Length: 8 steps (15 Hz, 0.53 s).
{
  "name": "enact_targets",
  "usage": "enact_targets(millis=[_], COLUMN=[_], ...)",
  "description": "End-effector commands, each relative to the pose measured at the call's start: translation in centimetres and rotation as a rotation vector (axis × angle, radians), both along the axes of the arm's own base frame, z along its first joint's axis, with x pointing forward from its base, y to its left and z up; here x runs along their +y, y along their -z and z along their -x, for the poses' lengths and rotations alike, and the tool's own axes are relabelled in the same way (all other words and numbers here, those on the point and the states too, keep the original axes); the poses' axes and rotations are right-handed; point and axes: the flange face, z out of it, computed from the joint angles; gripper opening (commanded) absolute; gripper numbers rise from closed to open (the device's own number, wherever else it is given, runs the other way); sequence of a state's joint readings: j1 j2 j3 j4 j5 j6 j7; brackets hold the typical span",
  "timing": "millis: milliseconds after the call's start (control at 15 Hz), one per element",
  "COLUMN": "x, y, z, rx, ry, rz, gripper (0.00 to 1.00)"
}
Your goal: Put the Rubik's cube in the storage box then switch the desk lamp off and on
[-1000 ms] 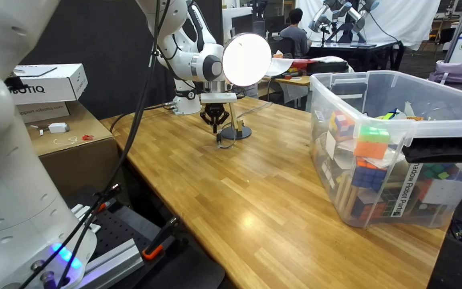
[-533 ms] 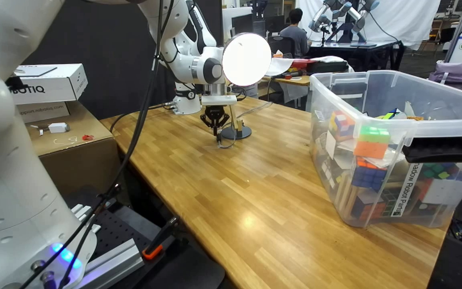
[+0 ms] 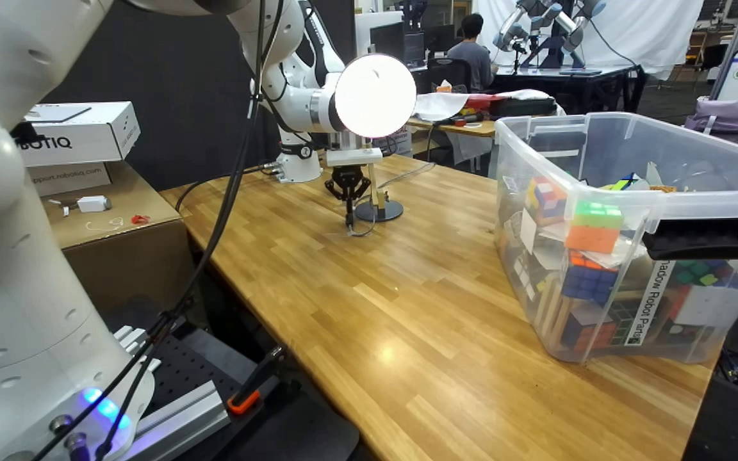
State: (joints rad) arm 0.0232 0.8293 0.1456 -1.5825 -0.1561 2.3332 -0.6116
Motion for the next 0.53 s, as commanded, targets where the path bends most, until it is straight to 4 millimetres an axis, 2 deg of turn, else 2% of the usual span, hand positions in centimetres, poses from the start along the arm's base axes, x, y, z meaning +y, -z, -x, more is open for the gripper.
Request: enact_targets(millis=[0,467], x=[0.34,1.34], y=[0.37,0.95], z=[-0.89,-1.35], rx=[0.005,0.004], ry=[-0.016,-0.027], rz=[0.019,0.014], gripper=[0.0,0.0])
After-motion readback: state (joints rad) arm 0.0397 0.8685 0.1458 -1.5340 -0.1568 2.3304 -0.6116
